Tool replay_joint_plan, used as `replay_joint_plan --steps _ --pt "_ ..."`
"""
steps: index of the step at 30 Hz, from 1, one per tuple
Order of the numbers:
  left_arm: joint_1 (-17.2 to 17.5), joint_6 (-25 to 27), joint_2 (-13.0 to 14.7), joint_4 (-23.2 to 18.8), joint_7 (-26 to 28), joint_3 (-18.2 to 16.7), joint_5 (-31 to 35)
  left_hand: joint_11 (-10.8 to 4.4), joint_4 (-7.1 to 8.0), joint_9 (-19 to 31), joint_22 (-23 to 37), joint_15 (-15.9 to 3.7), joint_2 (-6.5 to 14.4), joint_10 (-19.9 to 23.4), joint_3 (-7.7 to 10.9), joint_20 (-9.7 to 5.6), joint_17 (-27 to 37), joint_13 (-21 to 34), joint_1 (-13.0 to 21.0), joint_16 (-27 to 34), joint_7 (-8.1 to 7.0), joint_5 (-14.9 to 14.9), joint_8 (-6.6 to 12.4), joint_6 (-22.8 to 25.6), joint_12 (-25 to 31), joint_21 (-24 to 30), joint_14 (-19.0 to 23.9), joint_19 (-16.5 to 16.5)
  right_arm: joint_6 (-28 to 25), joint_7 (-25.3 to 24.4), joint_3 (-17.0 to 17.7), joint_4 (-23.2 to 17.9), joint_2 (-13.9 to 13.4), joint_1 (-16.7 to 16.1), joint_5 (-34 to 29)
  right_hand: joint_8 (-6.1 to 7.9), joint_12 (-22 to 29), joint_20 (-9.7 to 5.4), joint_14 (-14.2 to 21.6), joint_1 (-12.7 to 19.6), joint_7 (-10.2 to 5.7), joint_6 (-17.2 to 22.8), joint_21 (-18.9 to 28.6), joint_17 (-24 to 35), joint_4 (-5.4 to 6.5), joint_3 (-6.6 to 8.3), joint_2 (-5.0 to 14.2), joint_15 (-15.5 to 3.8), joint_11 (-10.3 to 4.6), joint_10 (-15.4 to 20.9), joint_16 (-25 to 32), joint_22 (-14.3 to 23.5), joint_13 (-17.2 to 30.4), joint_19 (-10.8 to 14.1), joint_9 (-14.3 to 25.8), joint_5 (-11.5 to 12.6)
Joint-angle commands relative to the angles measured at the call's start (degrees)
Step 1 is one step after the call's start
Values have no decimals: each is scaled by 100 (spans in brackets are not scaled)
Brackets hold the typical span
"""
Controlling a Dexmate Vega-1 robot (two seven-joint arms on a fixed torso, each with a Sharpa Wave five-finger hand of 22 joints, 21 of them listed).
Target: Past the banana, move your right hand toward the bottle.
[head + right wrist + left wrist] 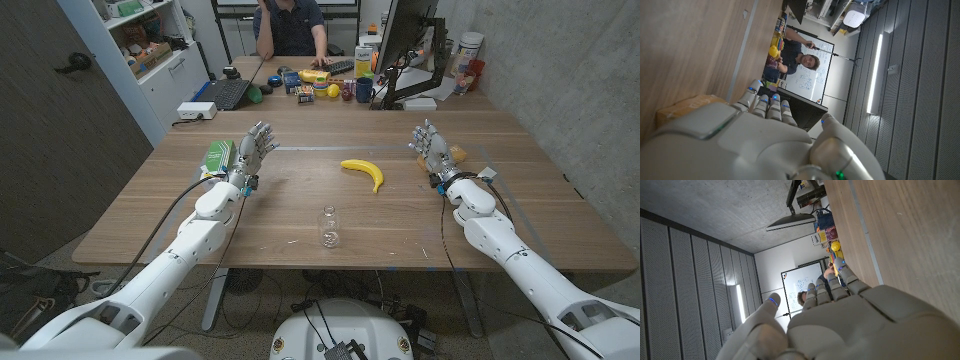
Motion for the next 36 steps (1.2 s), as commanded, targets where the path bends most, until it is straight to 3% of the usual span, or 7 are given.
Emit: replay_joint_plan --steps 1,6,8,14,18,23,36 --pt "135 197 -360 -61 -187 -425 386 -2 8 8 23 9 29 46 27 12 8 22 40 31 -9 39 35 40 32 17 50 44 -471 720 1244 -79 1004 -212 -1126 37 33 -13 -35 -4 61 22 40 26 -7 34 207 -15 25 24 28 8 19 -36 24 40" --pt "149 254 -485 -42 -286 -569 519 -3 9 8 23 6 31 47 24 12 8 22 40 28 -12 40 35 40 32 5 53 50 -555 978 1619 -91 1360 -222 -1509 36 30 -28 -30 -2 62 20 40 26 -8 34 208 -20 35 21 22 9 19 -5 24 41" --pt "154 277 -527 -39 -309 -617 565 5 9 8 23 6 32 46 23 12 8 22 40 26 -14 41 35 42 32 -1 51 48 -548 1054 1728 -81 1473 -216 -1648 26 26 -135 -6 7 31 0 83 25 -14 35 212 -24 35 23 4 13 19 221 23 44" --pt "158 336 -622 -25 -378 -729 675 1 9 8 24 8 33 47 18 16 8 22 41 23 -8 43 34 38 32 -14 54 55 -447 1254 1992 -26 1760 -195 -1914 -5 -11 -134 29 22 -277 -113 91 24 -25 35 207 -26 41 -75 -20 16 20 384 25 47" --pt "151 363 -672 -5 -420 -782 731 -2 10 8 25 2 33 53 15 17 8 22 41 20 -12 43 34 37 34 -22 54 58 -224 1296 2102 -2 1903 -200 -2084 5 -14 -89 78 33 -457 -114 94 23 -34 31 195 12 20 -101 -24 17 21 468 27 46" --pt "140 379 -719 25 -484 -832 778 2 11 8 25 6 33 50 11 17 9 22 40 17 -10 44 34 38 33 -34 55 59 158 1194 2157 -73 2021 -244 -2327 -2 -34 210 113 49 -610 -184 -26 17 -88 -46 29 32 -130 -211 -66 6 22 360 31 25" --pt "110 407 -789 76 -576 -911 865 1 12 8 26 2 35 46 4 15 9 22 39 10 -11 46 34 37 32 -56 54 70 1573 601 2039 -132 2168 -371 -2788 21 1 255 195 46 -819 -179 -140 12 -123 -128 -101 -10 -432 -185 -91 -13 22 333 33 12"
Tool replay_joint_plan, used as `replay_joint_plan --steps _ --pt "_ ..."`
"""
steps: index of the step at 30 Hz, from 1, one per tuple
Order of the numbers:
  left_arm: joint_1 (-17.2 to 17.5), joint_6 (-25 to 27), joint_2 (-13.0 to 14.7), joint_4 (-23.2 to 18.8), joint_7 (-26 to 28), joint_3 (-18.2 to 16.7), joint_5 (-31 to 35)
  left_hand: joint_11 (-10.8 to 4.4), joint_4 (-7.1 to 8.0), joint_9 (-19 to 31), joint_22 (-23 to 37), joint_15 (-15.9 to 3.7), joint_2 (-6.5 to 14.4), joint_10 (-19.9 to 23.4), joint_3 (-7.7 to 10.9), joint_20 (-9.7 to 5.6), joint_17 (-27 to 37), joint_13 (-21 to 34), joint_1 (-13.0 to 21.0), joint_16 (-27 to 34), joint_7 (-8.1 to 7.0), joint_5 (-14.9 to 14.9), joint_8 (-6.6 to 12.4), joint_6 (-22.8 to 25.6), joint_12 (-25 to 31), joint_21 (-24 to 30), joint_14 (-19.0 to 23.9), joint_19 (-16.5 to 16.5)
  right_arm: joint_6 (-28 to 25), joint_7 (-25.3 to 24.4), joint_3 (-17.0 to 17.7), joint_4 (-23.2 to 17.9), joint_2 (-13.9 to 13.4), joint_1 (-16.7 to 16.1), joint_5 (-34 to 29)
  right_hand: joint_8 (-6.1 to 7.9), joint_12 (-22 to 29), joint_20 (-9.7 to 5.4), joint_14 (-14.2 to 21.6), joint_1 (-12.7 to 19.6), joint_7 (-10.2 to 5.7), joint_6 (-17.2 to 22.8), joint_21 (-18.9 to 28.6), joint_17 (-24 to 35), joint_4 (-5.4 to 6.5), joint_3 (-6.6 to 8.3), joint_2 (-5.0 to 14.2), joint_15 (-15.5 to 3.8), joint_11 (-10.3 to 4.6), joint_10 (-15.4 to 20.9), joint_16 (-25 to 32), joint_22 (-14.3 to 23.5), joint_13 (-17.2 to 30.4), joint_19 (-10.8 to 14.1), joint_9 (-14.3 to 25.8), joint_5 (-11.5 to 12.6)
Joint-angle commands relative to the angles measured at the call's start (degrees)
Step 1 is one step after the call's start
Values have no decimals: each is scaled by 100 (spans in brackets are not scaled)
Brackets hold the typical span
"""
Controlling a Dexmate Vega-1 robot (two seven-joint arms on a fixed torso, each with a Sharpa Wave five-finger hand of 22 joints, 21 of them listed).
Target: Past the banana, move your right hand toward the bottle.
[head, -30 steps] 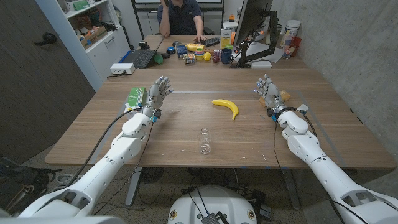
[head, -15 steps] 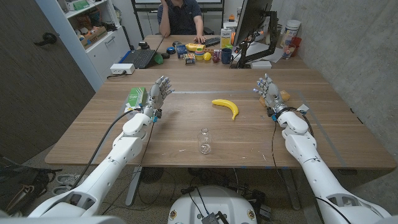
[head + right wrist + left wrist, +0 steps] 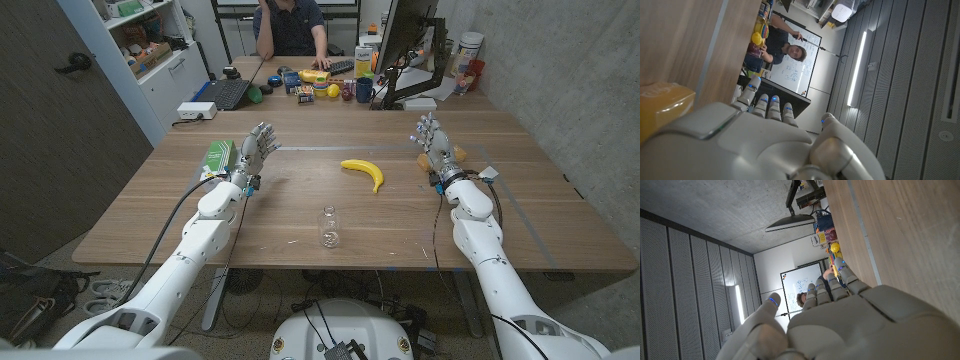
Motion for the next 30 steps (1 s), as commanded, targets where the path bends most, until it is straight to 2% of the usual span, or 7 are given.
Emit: replay_joint_plan --steps 1,7,12,17,21,25,30 --pt "-32 50 -79 49 -115 -92 99 2 12 9 28 8 35 48 4 -5 11 24 40 10 -7 47 35 39 36 -12 56 51 1194 -501 -43 -50 185 -112 -494 26 42 44 60 -11 -99 24 -33 12 -18 -35 -93 -26 -106 33 -20 3 23 9 6 -11" --pt "-40 69 -84 60 -156 -113 114 2 13 9 28 10 35 43 0 -5 11 24 39 5 -8 48 34 37 34 -24 53 55 1607 -1013 -207 -206 112 -230 -796 51 55 50 141 10 -168 93 -73 7 -53 -72 -165 -71 -136 70 -18 -2 20 39 4 -12" --pt "-41 76 -77 62 -199 -131 116 4 13 9 29 12 35 46 -3 -5 11 24 39 3 -3 49 34 37 36 -32 53 59 1985 -1664 -359 -285 22 -304 -1287 68 60 58 207 31 -227 148 -103 4 -83 -99 -219 -61 -194 92 -15 -5 18 66 2 -8" --pt "-36 93 -63 46 -226 -150 117 -2 14 9 29 10 35 44 -7 -3 11 24 39 1 -8 50 36 42 35 -42 54 62 2259 -2300 -539 -285 -131 -311 -1778 114 92 95 328 72 -373 317 -142 0 -136 -144 -304 -98 -267 204 -13 -6 14 172 -1 -1" --pt "-28 124 -47 13 -235 -158 122 -2 14 9 29 7 36 44 -9 -5 11 24 39 -1 -8 51 36 41 35 -49 56 65 2525 -2914 -671 -250 -250 -311 -2251 144 109 161 405 105 -393 456 -174 -2 -174 -176 -361 -126 -331 289 -19 -7 10 250 -6 8" --pt "-12 155 -34 -34 -209 -164 144 -2 15 9 30 12 36 42 -11 -4 11 24 39 -3 -6 52 36 42 34 -56 57 67 2680 -3401 -809 -319 -446 -336 -2653 133 110 248 477 137 -529 495 -201 -4 -208 -203 -408 -143 -403 339 -26 -9 6 335 -9 17" --pt "1 202 -21 -83 -204 -158 159 -1 15 9 30 11 37 41 -14 -3 11 24 39 -5 -5 53 35 40 34 -65 57 70 3061 -3516 -1102 -229 -799 -258 -2552 120 104 350 528 160 -636 532 -231 -4 -246 -253 -493 -146 -440 376 -46 -11 3 446 -12 25"
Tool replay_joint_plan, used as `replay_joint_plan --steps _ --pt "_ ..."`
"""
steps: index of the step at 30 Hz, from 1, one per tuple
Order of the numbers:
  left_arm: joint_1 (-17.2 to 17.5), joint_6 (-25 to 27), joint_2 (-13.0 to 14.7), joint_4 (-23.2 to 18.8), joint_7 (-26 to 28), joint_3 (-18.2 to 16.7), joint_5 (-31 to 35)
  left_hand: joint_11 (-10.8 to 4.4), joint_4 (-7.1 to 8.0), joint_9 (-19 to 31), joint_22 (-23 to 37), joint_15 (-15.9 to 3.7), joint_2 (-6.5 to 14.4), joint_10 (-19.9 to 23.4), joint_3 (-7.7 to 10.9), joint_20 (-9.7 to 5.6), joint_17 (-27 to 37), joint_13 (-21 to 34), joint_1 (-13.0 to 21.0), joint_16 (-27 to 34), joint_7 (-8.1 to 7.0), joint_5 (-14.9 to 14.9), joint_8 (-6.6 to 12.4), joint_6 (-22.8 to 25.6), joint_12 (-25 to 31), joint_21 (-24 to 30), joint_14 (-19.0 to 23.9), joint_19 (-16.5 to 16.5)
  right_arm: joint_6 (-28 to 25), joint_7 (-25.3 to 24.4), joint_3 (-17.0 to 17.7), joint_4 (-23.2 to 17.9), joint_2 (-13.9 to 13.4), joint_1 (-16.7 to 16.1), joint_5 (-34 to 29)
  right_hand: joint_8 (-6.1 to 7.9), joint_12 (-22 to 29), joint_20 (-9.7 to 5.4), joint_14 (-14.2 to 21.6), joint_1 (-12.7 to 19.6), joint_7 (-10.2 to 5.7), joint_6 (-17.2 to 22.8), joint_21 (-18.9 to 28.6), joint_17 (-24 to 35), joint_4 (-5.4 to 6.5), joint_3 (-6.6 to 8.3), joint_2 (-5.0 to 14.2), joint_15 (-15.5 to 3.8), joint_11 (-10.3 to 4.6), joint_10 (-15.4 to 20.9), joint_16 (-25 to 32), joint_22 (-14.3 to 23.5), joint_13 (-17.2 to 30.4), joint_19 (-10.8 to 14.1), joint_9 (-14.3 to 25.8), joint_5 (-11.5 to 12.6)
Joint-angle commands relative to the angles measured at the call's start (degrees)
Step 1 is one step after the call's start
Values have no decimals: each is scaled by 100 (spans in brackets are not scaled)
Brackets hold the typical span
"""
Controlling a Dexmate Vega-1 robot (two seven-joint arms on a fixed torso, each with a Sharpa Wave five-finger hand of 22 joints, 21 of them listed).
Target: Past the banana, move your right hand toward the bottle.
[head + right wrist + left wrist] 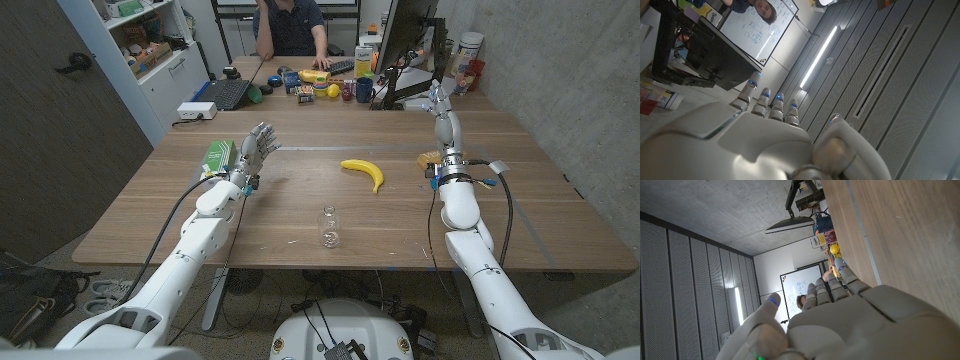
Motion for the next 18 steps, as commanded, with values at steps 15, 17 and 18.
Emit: replay_joint_plan --steps 15,17,18 --pt "40 161 36 -217 34 38 108 -1 17 10 32 12 39 44 -23 -4 12 25 38 -11 -12 35 36 43 36 -47 59 79 1331 -216 -1401 -276 -1814 354 -119 12 0 271 81 192 -434 173 -162 10 -181 -123 -298 39 -92 59 -145 9 15 273 2 73" --pt "44 177 42 -236 42 46 121 -5 17 10 32 11 40 45 -24 -2 12 25 38 -12 -13 36 35 41 36 -52 58 78 1239 -65 -1511 -346 -1934 384 -55 12 2 274 92 201 -433 179 -166 10 -187 -124 -303 38 -97 66 -145 9 15 283 2 75" --pt "46 183 46 -246 47 50 130 -5 18 10 32 11 40 42 -24 -2 12 25 38 -12 -15 36 36 41 35 -53 58 79 1198 30 -1571 -376 -2002 405 -25 12 2 279 101 211 -431 184 -168 10 -194 -126 -308 42 -94 69 -146 9 15 302 2 77"
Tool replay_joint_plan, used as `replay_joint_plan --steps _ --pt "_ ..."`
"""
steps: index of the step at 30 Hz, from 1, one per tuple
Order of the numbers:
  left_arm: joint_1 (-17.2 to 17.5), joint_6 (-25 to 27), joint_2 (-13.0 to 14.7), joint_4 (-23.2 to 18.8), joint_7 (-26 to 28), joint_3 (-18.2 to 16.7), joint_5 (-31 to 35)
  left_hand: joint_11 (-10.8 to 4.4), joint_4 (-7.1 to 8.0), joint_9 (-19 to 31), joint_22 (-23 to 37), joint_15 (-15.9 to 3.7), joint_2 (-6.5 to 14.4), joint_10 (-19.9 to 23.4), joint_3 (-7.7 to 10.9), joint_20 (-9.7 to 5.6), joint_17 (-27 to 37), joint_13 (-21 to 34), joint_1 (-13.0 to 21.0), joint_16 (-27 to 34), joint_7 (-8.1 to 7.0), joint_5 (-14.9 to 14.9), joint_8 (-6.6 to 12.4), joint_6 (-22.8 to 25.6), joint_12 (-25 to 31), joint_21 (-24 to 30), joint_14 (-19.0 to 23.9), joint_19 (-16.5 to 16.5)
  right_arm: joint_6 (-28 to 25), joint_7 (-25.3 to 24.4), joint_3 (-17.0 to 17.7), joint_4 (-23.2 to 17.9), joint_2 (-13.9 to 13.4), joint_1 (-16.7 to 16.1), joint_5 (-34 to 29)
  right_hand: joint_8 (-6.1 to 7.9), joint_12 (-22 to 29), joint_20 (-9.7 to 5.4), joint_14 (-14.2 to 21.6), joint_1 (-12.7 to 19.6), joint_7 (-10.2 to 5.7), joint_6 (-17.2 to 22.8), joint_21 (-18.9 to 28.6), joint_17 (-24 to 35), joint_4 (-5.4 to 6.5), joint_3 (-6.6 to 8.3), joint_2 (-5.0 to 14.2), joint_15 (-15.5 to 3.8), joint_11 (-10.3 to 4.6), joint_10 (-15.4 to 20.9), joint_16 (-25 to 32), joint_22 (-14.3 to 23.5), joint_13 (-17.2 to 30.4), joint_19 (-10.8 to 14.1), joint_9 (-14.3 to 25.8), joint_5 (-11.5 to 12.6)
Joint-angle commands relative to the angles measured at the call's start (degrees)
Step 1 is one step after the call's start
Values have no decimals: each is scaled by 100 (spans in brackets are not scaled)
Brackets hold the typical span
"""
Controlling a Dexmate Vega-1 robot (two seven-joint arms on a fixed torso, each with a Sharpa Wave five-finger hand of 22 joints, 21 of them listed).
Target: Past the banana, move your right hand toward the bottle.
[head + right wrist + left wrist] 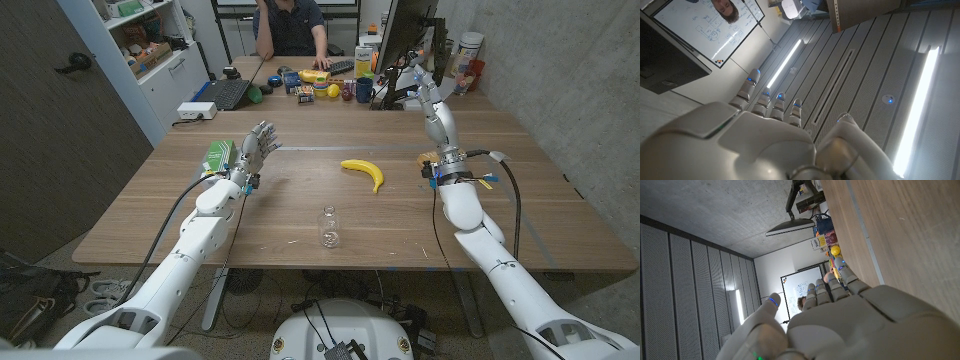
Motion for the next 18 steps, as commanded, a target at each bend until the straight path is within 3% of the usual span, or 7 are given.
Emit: replay_joint_plan --steps 1,11,18 --pt "15 85 25 -105 29 50 62 -5 2 11 33 12 40 42 -9 5 13 25 38 -12 -19 36 36 42 35 -33 60 29 26 615 -687 -342 -865 206 290 -33 1 36 67 38 -43 41 -27 9 -32 6 -56 0 -16 29 -15 8 14 64 2 34" --pt "103 221 62 -293 106 82 111 -3 3 11 34 10 39 42 -15 6 13 25 37 -16 -15 38 35 38 35 -50 59 35 -357 1218 -1173 -546 -1253 417 -179 13 -11 84 81 159 -145 219 -103 9 -105 16 -60 35 -12 18 -60 6 15 103 4 60" --pt "162 311 90 -421 178 101 158 -4 4 11 34 9 41 41 -20 7 13 25 36 -19 -16 39 32 32 35 -61 60 39 -432 1757 -1554 -664 -1534 554 -115 33 12 135 132 277 -183 362 -142 9 -170 31 -44 46 -14 101 -90 6 15 250 8 83"
